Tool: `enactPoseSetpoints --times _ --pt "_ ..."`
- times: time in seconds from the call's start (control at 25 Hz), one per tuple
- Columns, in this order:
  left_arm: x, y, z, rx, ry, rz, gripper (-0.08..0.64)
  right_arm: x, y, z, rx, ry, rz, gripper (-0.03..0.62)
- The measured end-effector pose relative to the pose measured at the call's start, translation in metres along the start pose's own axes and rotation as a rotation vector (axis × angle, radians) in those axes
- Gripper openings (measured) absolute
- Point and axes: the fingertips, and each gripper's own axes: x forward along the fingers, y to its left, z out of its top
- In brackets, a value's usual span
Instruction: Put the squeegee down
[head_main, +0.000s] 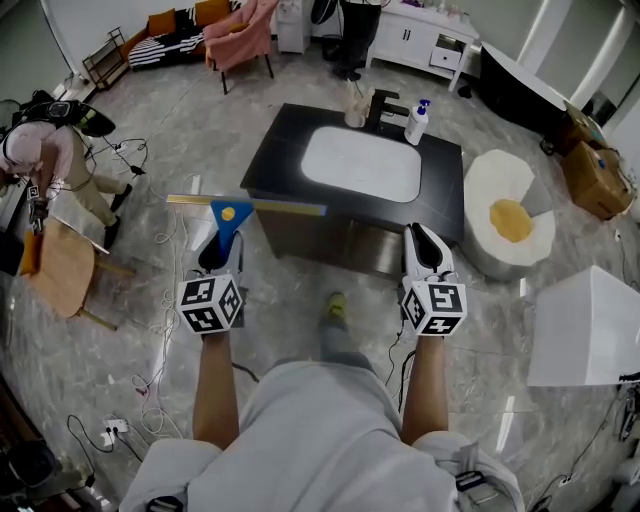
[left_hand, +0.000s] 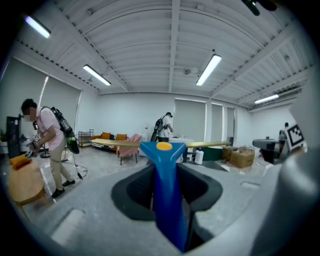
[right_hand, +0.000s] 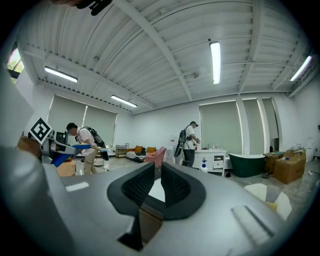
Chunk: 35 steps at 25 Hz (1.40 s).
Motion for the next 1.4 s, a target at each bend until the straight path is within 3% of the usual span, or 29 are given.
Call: enactPoseSetpoints --times 0.48,1.08,1.4 --pt "0.110 0.016 0.016 0.005 0.017 0.008 0.129 0.102 -0.049 -0.005 0.020 0.002 0.003 0.041" --pt "0.296 0.041 0.029 -0.031 0.091 0.036 0.130 0.288 -0.129 -0.012 0.013 0.075 0.044 0.043" --pt "0.392 0.040 0.044 -0.008 0.123 0.044 0.129 0.374 -0.179 -0.011 0.025 0.082 0.063 0.043"
